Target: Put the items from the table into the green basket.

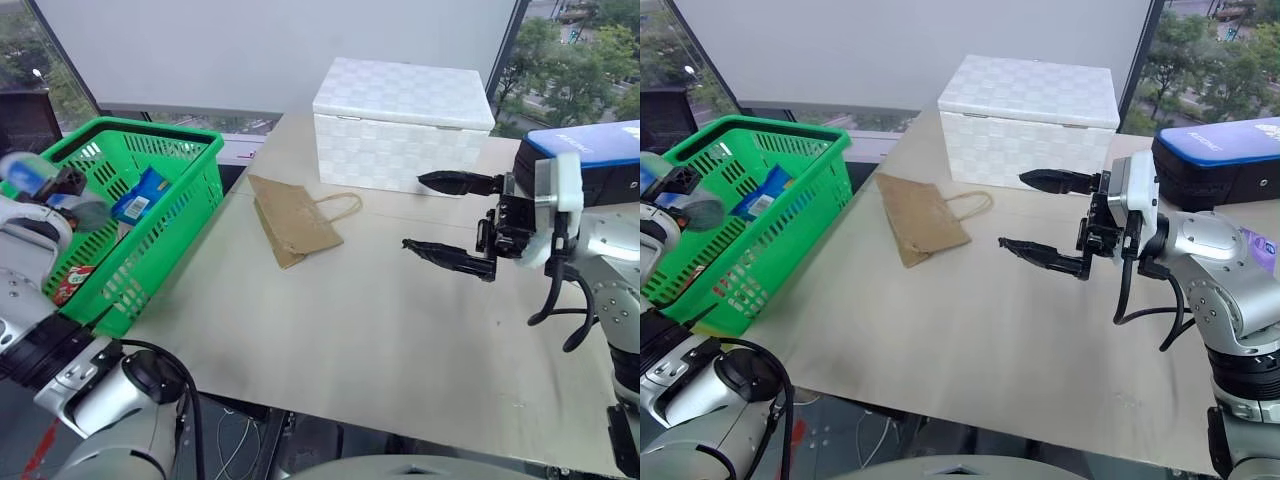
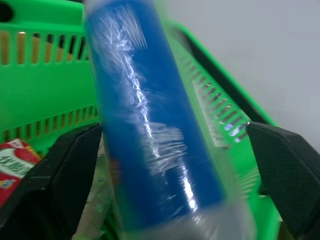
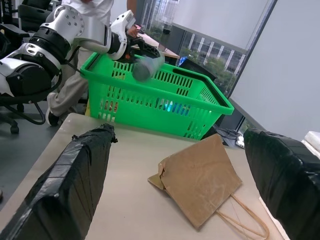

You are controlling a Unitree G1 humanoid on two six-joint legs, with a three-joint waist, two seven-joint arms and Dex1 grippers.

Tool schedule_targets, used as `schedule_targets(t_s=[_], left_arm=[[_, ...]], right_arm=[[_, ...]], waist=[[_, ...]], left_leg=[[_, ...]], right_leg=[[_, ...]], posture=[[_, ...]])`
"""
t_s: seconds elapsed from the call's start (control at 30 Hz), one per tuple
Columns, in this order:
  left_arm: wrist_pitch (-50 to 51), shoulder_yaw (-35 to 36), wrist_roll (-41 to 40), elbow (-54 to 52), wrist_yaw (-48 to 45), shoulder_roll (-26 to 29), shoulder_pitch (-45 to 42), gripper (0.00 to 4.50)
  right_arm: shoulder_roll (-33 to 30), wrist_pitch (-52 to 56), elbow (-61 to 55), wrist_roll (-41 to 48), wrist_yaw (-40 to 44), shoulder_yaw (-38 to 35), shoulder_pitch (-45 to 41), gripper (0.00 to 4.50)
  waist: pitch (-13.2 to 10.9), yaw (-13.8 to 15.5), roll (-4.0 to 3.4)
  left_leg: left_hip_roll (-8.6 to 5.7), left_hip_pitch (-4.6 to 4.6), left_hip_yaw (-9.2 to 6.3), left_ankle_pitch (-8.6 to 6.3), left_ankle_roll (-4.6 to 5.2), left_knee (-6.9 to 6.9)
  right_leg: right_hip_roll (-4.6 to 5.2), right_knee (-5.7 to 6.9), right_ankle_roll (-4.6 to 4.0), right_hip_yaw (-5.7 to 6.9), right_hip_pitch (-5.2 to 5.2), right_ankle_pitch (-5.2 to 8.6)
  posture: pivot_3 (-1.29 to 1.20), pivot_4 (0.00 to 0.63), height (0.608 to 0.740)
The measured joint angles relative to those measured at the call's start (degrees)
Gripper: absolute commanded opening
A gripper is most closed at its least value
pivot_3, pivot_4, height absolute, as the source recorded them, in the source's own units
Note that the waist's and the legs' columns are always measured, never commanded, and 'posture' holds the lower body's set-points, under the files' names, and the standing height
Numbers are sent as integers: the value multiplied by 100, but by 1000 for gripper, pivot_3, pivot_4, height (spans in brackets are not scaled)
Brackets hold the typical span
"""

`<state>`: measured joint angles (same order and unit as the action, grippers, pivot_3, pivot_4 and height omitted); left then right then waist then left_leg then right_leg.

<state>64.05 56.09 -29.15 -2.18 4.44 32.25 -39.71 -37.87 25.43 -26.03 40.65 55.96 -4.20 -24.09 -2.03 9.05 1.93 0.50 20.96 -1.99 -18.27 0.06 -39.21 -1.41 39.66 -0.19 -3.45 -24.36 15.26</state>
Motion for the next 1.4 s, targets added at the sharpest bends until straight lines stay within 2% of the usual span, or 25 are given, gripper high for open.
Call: schedule_targets(t_s=[0.17,0.27,0.33,0.37,0.47,0.53,0.67,0.8,0.93,1.07,1.17,1.27,1.4], left_arm=[[399,-1016,-697,-662,-581,-273,-99,4469],[674,-1566,-1073,-767,-738,-734,-294,4469],[954,-2137,-1370,-856,-972,-1049,-343,4469],[1310,-2653,-1571,-802,-1150,-1390,-463,4469],[1523,-3575,-1588,-386,-1383,-1730,-654,4469],[1418,-4061,-1478,496,-1659,-2155,-1017,4469],[717,-4748,-938,2404,-2111,-2696,-1886,4469],[-918,-5286,-75,4512,-2713,-3247,-2764,4469],[-2107,-5667,558,5698,-3385,-3689,-3096,4469],[-2892,-5702,952,6386,-3462,-4112,-3259,4469],[-3149,-5624,1042,6493,-3465,-4147,-3273,4469],[-3141,-5607,1063,6102,-3477,-4108,-3155,4469],[-2909,-5844,1129,4857,-3567,-3974,-2350,4469]], right_arm=[[-197,107,-230,-3,-186,-108,314,4500],[-403,262,-546,29,-443,-442,772,4500],[-529,376,-754,52,-631,-722,1069,4500],[-628,473,-999,62,-802,-1041,1424,4500],[-758,796,-1356,79,-1142,-1487,2044,4500],[-856,1348,-1634,109,-1612,-1966,2717,4500],[-886,2127,-1906,-72,-2456,-2512,3311,4500],[-837,2297,-1960,-818,-3093,-2840,3835,4500],[-552,2252,-1958,-1103,-3184,-3052,4151,4500],[-437,2218,-1957,-1230,-3198,-3342,4259,4500],[-465,2529,-1859,-1244,-3353,-3380,4041,4500],[-609,3300,-1328,-1020,-3566,-3306,3039,4500],[-730,3709,-614,-896,-3702,-3017,1869,4500]], waist=[[5,-52,-9],[4,-156,-11],[3,-229,-12],[3,-261,-12],[-1,-498,-22],[-6,-711,-30],[-33,-1269,-72],[-58,-1851,-105],[-145,-2429,-149],[-225,-2788,-159],[-292,-3092,-150],[-338,-3355,-143],[-364,-3446,-149]], left_leg=[[-5,-16,-6,2,0,0],[-6,-14,-6,1,1,-1],[-8,-12,-3,1,2,-3],[-11,-11,-3,1,2,-4],[-14,-14,3,1,4,-5],[-15,-17,8,0,8,-7],[-15,-18,41,-10,39,-4],[-12,-28,64,-11,41,2],[-11,-29,55,-15,49,5],[-13,-35,50,-20,57,5],[-12,-42,54,-20,56,6],[-20,-48,70,-20,57,8],[-13,-73,84,-20,57,18]], right_leg=[[9,1,-2,11,21,1],[9,3,-3,11,21,2],[11,2,-3,8,22,2],[12,2,-3,7,24,2],[9,-3,-2,-6,32,2],[5,-10,-1,-13,39,4],[-39,-55,6,-64,82,6],[-82,-69,24,-79,94,18],[-111,-69,51,-105,95,34],[-119,-70,67,-124,95,43],[-124,-69,78,-146,95,41],[-128,-71,97,-184,96,30],[-139,-64,109,-225,101,22]], posture=[[80,20,740],[3,30,740],[-52,34,740],[-87,38,740],[-205,49,740],[-265,53,740],[-394,67,740],[-456,81,740],[-470,97,740],[-494,110,740],[-481,113,740],[-426,118,740],[-329,120,740]])
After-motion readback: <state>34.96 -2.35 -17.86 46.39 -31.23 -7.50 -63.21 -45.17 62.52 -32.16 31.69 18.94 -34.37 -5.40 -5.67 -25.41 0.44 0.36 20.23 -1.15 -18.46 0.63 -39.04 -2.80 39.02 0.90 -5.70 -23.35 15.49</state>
